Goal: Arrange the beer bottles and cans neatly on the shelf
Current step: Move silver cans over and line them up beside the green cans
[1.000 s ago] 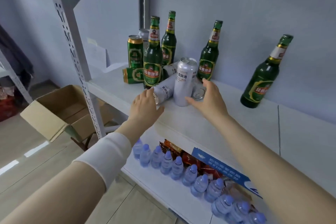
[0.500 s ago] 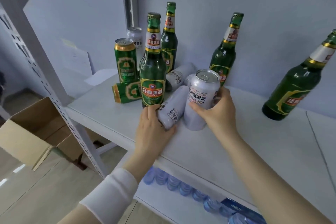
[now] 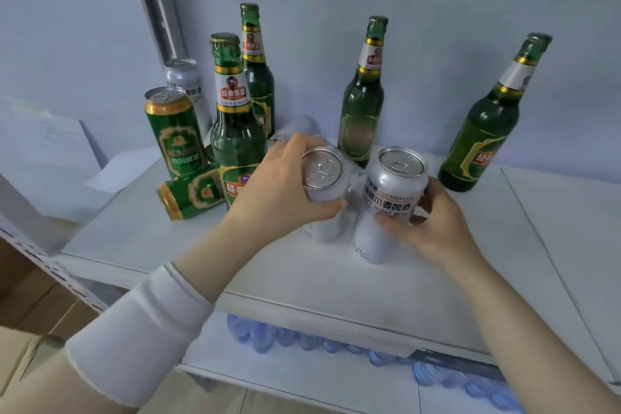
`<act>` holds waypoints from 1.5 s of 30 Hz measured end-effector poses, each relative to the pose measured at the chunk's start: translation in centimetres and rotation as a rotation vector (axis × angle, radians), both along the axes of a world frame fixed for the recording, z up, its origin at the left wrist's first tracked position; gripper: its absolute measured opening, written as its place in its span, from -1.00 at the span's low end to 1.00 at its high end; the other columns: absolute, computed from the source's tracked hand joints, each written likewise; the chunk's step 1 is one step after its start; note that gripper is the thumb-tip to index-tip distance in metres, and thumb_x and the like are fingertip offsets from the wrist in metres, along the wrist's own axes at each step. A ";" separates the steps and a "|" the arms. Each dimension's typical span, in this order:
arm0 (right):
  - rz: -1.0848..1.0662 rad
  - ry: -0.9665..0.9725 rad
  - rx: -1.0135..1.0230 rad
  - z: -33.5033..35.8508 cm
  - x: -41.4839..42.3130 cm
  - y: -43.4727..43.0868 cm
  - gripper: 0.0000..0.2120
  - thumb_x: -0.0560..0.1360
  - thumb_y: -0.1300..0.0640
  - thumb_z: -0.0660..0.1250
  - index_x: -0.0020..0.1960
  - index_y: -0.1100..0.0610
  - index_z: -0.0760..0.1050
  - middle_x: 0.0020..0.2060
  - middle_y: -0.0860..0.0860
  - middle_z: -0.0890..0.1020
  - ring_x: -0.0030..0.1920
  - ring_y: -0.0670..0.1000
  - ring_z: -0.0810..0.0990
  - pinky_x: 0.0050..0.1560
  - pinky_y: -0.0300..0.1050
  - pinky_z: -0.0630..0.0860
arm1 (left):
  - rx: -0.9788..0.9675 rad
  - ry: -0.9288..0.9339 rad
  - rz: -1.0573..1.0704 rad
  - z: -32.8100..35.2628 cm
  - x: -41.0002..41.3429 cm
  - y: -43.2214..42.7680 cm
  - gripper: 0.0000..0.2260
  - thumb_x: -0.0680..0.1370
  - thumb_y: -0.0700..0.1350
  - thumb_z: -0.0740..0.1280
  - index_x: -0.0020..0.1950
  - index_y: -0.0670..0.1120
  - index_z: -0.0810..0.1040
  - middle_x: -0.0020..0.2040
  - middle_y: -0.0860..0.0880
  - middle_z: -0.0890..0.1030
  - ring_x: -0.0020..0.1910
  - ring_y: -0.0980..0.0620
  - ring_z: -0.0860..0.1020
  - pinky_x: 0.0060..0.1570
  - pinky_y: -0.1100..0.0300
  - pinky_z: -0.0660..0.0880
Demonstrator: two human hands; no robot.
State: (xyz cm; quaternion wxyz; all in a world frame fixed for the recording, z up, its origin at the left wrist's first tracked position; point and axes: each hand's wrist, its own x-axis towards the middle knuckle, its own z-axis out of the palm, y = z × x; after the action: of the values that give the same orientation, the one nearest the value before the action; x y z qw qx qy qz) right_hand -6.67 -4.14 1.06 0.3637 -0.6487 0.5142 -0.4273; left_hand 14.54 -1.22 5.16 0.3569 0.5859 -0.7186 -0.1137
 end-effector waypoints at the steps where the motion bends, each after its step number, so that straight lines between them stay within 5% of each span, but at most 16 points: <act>1: 0.002 -0.007 0.006 -0.1 0.0 0.1 -0.40 0.25 0.15 0.55 0.18 -0.01 0.32 -0.04 -0.16 0.50 -0.06 -0.21 0.51 -0.20 -0.40 0.44 | 0.020 0.021 -0.025 0.1 0.0 -0.5 -0.34 0.26 0.04 0.53 0.27 0.01 0.35 0.09 0.11 0.45 0.13 0.11 0.40 -0.01 0.37 0.29; 4: -0.011 -0.060 -0.008 -1.0 0.3 0.8 -0.34 0.25 0.19 0.54 0.22 -0.03 0.28 0.00 -0.28 0.46 -0.01 -0.30 0.47 -0.12 -0.48 0.46 | 0.061 0.124 -0.069 -0.2 -0.2 -1.8 -0.27 0.27 0.06 0.52 0.36 0.03 0.30 0.22 0.10 0.47 0.20 0.12 0.43 0.18 0.23 0.39; 8: -0.050 -0.088 0.005 -3.6 1.2 1.7 -0.33 0.15 0.22 0.59 0.06 -0.16 0.29 0.04 -0.26 0.46 0.06 -0.22 0.49 0.03 -0.35 0.44 | 0.131 0.267 -0.112 -0.9 -0.3 -3.2 -0.29 0.29 -0.02 0.53 0.36 0.01 0.28 0.09 0.22 0.42 0.14 0.17 0.45 0.07 0.36 0.38; 10: -0.120 -0.084 0.018 -4.8 1.8 1.8 -0.38 0.15 0.23 0.60 0.01 -0.11 0.32 -0.03 -0.16 0.51 0.00 -0.09 0.54 -0.04 -0.30 0.49 | 0.151 0.319 -0.124 -1.4 -0.2 -3.6 -0.28 0.29 -0.07 0.54 0.35 0.00 0.27 0.05 0.26 0.42 0.13 0.16 0.45 0.03 0.40 0.39; 13: -0.224 -0.077 0.014 -5.5 2.6 1.8 -0.42 0.18 0.22 0.59 0.05 0.03 0.33 -0.11 -0.11 0.51 -0.14 -0.21 0.52 -0.27 -0.50 0.44 | 0.118 0.371 -0.124 -2.0 -0.1 -3.6 -0.30 0.28 -0.09 0.55 0.33 0.00 0.30 0.11 0.17 0.47 0.16 0.11 0.48 0.05 0.39 0.43; 17: -0.255 -0.143 0.048 -5.6 1.4 2.5 -0.37 0.10 0.15 0.61 0.07 0.06 0.38 -0.09 -0.09 0.56 -0.09 -0.19 0.52 -0.28 -0.47 0.47 | 0.008 0.385 -0.099 -1.2 -0.9 -2.3 -0.35 0.26 -0.06 0.56 0.27 0.04 0.36 0.07 0.21 0.50 0.09 0.18 0.50 -0.05 0.54 0.45; 23: -0.311 -0.240 0.080 -3.7 -4.9 4.8 -0.47 0.23 0.33 0.53 0.09 0.10 0.38 -0.09 -0.10 0.56 -0.11 -0.21 0.55 -0.32 -0.46 0.48 | -0.060 0.433 -0.158 4.5 -5.4 -1.2 -0.33 0.18 0.12 0.53 0.23 0.04 0.42 -0.01 0.23 0.56 -0.02 0.30 0.55 -0.11 0.50 0.49; 27: -0.326 -0.217 0.070 -2.6 -10.6 5.9 -0.48 0.23 0.32 0.54 0.08 0.10 0.39 -0.08 -0.12 0.57 -0.20 -0.35 0.57 -0.31 -0.47 0.47 | -0.118 0.466 -0.206 7.4 -11.1 -1.7 -0.34 0.15 0.21 0.45 0.19 -0.01 0.48 -0.02 0.14 0.62 -0.03 0.23 0.59 -0.01 0.31 0.54; 33: -0.293 -0.208 0.052 -2.1 -19.9 6.3 -0.49 0.21 0.30 0.55 0.06 0.08 0.41 -0.06 -0.08 0.60 -0.09 -0.18 0.58 -0.28 -0.41 0.50 | -0.168 0.499 -0.197 8.7 -21.0 -2.2 -0.36 0.13 0.22 0.44 0.15 0.01 0.48 -0.02 0.14 0.61 0.00 0.17 0.58 0.07 0.17 0.55; 38: -0.313 -0.207 0.008 -1.5 -25.2 6.1 -0.48 0.22 0.28 0.56 0.08 0.09 0.40 -0.07 -0.10 0.58 -0.06 -0.13 0.57 -0.30 -0.44 0.48 | -0.140 0.510 -0.209 8.8 -27.1 -2.0 -0.38 0.11 0.23 0.43 0.11 0.04 0.48 -0.09 0.20 0.59 -0.15 0.36 0.55 -0.08 0.38 0.53; 45: -0.324 -0.192 -0.007 -0.4 -28.8 6.0 -0.46 0.22 0.21 0.56 0.10 0.04 0.40 -0.02 -0.13 0.58 -0.01 -0.14 0.57 -0.27 -0.42 0.51 | -0.156 0.512 -0.238 9.5 -30.5 -2.1 -0.44 0.12 0.19 0.44 0.07 0.06 0.49 -0.13 0.23 0.59 -0.16 0.39 0.55 -0.06 0.35 0.54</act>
State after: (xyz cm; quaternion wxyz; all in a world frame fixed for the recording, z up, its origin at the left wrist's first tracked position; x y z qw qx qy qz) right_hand -35.48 1.85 0.67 0.3352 -0.5149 0.5735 -0.5419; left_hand -16.00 -3.32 14.67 0.5549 0.4205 -0.6754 -0.2433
